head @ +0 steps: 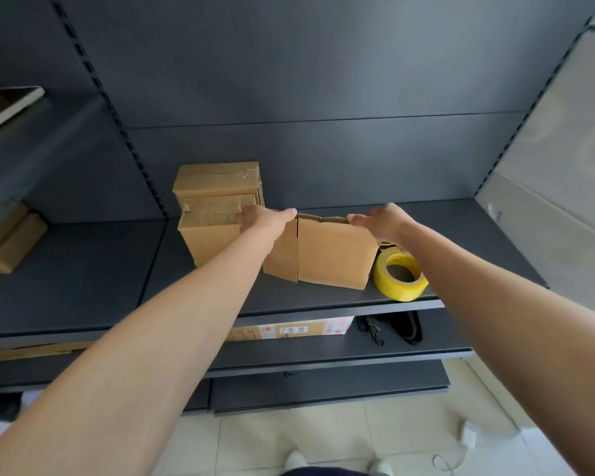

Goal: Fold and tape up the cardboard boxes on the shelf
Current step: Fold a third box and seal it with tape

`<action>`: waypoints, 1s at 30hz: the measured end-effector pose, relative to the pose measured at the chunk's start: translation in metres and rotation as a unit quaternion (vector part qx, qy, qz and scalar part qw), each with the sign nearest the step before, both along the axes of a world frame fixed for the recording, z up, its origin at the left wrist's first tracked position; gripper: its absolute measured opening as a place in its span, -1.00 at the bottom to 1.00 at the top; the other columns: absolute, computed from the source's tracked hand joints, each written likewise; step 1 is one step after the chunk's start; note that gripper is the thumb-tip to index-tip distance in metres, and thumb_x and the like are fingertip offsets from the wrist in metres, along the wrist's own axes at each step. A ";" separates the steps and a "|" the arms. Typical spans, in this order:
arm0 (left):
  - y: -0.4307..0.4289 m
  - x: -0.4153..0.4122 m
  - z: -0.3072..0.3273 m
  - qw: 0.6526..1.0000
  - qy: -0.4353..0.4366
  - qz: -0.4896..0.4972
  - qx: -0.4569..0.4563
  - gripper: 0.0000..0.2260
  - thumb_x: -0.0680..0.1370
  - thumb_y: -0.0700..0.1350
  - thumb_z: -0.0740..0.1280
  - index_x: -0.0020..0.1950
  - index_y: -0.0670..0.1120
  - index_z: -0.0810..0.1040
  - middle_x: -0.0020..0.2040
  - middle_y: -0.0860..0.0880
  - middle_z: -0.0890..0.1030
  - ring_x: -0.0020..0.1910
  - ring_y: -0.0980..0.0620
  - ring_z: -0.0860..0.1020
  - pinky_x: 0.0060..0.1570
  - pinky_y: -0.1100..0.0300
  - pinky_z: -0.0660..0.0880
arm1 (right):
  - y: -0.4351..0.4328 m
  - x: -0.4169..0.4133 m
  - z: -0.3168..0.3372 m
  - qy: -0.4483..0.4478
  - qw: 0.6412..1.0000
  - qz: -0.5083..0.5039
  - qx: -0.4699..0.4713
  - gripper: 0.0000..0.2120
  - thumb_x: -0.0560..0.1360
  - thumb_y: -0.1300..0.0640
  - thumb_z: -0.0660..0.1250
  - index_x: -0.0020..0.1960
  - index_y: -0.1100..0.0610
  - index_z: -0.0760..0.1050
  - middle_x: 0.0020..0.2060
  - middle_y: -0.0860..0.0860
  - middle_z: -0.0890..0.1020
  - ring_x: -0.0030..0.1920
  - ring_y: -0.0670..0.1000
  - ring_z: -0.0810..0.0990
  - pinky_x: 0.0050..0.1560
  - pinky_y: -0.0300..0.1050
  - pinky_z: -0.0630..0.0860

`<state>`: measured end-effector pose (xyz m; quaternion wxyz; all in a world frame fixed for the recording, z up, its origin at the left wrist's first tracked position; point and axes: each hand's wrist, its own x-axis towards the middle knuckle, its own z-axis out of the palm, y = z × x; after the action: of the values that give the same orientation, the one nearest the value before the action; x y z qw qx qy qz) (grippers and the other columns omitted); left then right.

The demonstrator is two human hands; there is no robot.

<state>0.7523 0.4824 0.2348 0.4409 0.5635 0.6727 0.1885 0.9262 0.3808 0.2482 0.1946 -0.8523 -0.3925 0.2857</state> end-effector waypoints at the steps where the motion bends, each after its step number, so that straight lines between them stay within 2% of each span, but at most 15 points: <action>1: 0.001 0.000 0.000 1.000 -0.008 0.001 -0.004 -0.17 0.43 0.12 0.45 0.51 -0.19 0.11 0.50 -0.16 0.20 0.30 -0.18 0.43 0.15 0.05 0.46 | 0.004 0.000 0.002 -0.004 1.000 0.016 -0.007 -0.54 0.53 -0.20 0.23 0.00 0.23 0.51 -0.17 0.09 0.53 -0.18 0.08 0.47 -0.25 -0.15 0.36; 3: 0.002 0.001 -0.001 1.000 -0.028 0.004 -0.013 -0.21 0.42 0.11 0.46 0.49 -0.18 0.18 0.46 -0.14 0.25 0.27 -0.15 0.45 0.10 0.09 0.47 | 0.010 0.000 0.005 -0.013 0.999 0.038 -0.034 -0.51 0.56 -0.19 0.19 0.17 0.23 0.50 -0.09 0.11 0.55 -0.15 0.08 0.49 -0.28 -0.18 0.36; 4: 0.002 0.002 -0.001 0.999 -0.035 0.005 -0.018 -0.23 0.42 0.10 0.47 0.47 -0.17 0.21 0.44 -0.14 0.27 0.26 -0.14 0.45 0.10 0.09 0.46 | 0.013 0.002 0.006 -0.023 0.997 0.053 -0.044 -0.53 0.57 -0.18 0.17 0.15 0.22 0.50 -0.09 0.11 0.54 -0.15 0.07 0.49 -0.31 -0.19 0.35; 6: 0.002 0.005 -0.001 0.999 -0.045 0.005 -0.022 -0.26 0.42 0.06 0.47 0.47 -0.17 0.23 0.43 -0.13 0.29 0.29 -0.14 0.43 0.15 0.07 0.45 | 0.020 0.008 0.004 -0.014 0.997 0.065 -0.041 -0.61 0.55 -0.16 0.24 -0.06 0.20 0.50 -0.13 0.11 0.54 -0.21 0.07 0.49 -0.34 -0.19 0.35; 9: 0.001 0.008 0.000 0.998 -0.057 0.013 -0.022 -0.31 0.44 -0.02 0.47 0.46 -0.15 0.25 0.43 -0.13 0.29 0.32 -0.14 0.40 0.26 0.03 0.44 | 0.027 0.016 0.000 -0.021 0.998 0.063 -0.021 -0.62 0.52 -0.15 0.29 -0.08 0.20 0.48 -0.20 0.08 0.55 -0.27 0.04 0.49 -0.39 -0.22 0.35; 12: -0.002 0.012 0.002 0.997 -0.072 0.017 -0.028 -0.34 0.45 -0.10 0.46 0.47 -0.12 0.24 0.42 -0.12 0.32 0.33 -0.13 0.38 0.29 0.00 0.42 | 0.029 0.025 -0.002 -0.038 0.996 0.078 -0.009 -0.61 0.54 -0.14 0.26 -0.30 0.13 0.39 -0.36 0.03 0.46 -0.38 -0.02 0.42 -0.40 -0.22 0.32; 14: -0.004 0.012 0.002 0.995 -0.089 0.015 -0.035 -0.37 0.46 -0.15 0.44 0.46 -0.12 0.23 0.38 -0.12 0.36 0.29 -0.11 0.41 0.28 0.00 0.42 | 0.031 0.030 -0.002 -0.059 0.994 0.091 0.000 -0.59 0.56 -0.10 0.23 -0.36 0.11 0.34 -0.39 0.03 0.43 -0.37 0.01 0.41 -0.39 -0.23 0.32; 17: -0.007 0.014 0.001 0.996 -0.089 0.004 -0.031 -0.50 0.45 -0.21 0.41 0.36 -0.16 0.35 0.23 -0.12 0.47 0.15 -0.06 0.48 0.21 0.03 0.49 | 0.034 0.036 0.000 -0.107 0.989 0.101 0.003 -0.61 0.58 -0.05 0.21 -0.35 0.14 0.34 -0.31 0.08 0.47 -0.31 0.08 0.43 -0.41 -0.12 0.33; 19: -0.009 0.016 0.002 0.996 -0.081 -0.008 -0.024 -0.62 0.44 -0.25 0.38 0.25 -0.16 0.44 0.15 -0.12 0.50 0.11 -0.05 0.51 0.17 0.04 0.51 | 0.035 0.041 -0.001 -0.114 0.990 0.084 0.010 -0.66 0.58 -0.02 0.22 -0.24 0.21 0.42 -0.26 0.11 0.48 -0.35 0.08 0.42 -0.44 -0.14 0.29; 21: -0.011 0.019 0.002 0.997 -0.071 -0.025 -0.011 -0.72 0.44 -0.29 0.35 0.14 -0.15 0.48 0.11 -0.12 0.51 0.09 -0.06 0.52 0.14 0.06 0.52 | 0.036 0.046 -0.003 -0.118 0.990 0.072 0.023 -0.70 0.59 0.00 0.22 -0.11 0.25 0.47 -0.22 0.12 0.50 -0.30 0.11 0.46 -0.44 -0.16 0.31; 23: -0.012 0.021 0.003 0.997 -0.063 -0.040 0.001 -0.70 0.44 -0.32 0.33 0.16 -0.16 0.49 0.14 -0.13 0.51 0.09 -0.07 0.50 0.13 0.06 0.52 | 0.037 0.051 -0.005 -0.119 0.990 0.065 0.039 -0.71 0.59 0.02 0.21 -0.10 0.25 0.48 -0.20 0.14 0.52 -0.27 0.12 0.49 -0.38 -0.14 0.37; 26: -0.012 0.024 0.005 0.997 -0.039 -0.060 0.013 -0.51 0.44 -0.35 0.30 0.37 -0.15 0.41 0.28 -0.13 0.46 0.18 -0.11 0.47 0.17 0.02 0.51 | 0.039 0.054 -0.007 -0.118 0.990 0.056 0.056 -0.66 0.60 0.03 0.19 -0.25 0.24 0.42 -0.24 0.14 0.51 -0.36 0.09 0.46 -0.41 -0.17 0.36; 27: -0.012 0.025 0.005 0.997 -0.030 -0.066 0.016 -0.46 0.44 -0.35 0.29 0.42 -0.13 0.36 0.34 -0.13 0.42 0.23 -0.12 0.45 0.20 0.01 0.49 | 0.039 0.055 -0.006 -0.119 0.990 0.058 0.055 -0.67 0.60 0.05 0.19 -0.24 0.25 0.43 -0.23 0.15 0.51 -0.35 0.10 0.46 -0.39 -0.16 0.36; 30: -0.013 0.027 0.005 0.997 -0.028 -0.071 0.013 -0.39 0.46 -0.36 0.29 0.49 -0.10 0.26 0.41 -0.11 0.35 0.27 -0.11 0.42 0.21 0.04 0.48 | 0.041 0.058 -0.007 -0.132 0.987 0.078 0.040 -0.73 0.59 0.10 0.17 0.00 0.29 0.52 -0.20 0.14 0.48 -0.23 0.11 0.44 -0.23 -0.10 0.36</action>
<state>0.7795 0.4698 0.2393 0.4642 0.6101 0.6160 0.1813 0.9845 0.4217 0.2415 0.1525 -0.8410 -0.4910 0.1686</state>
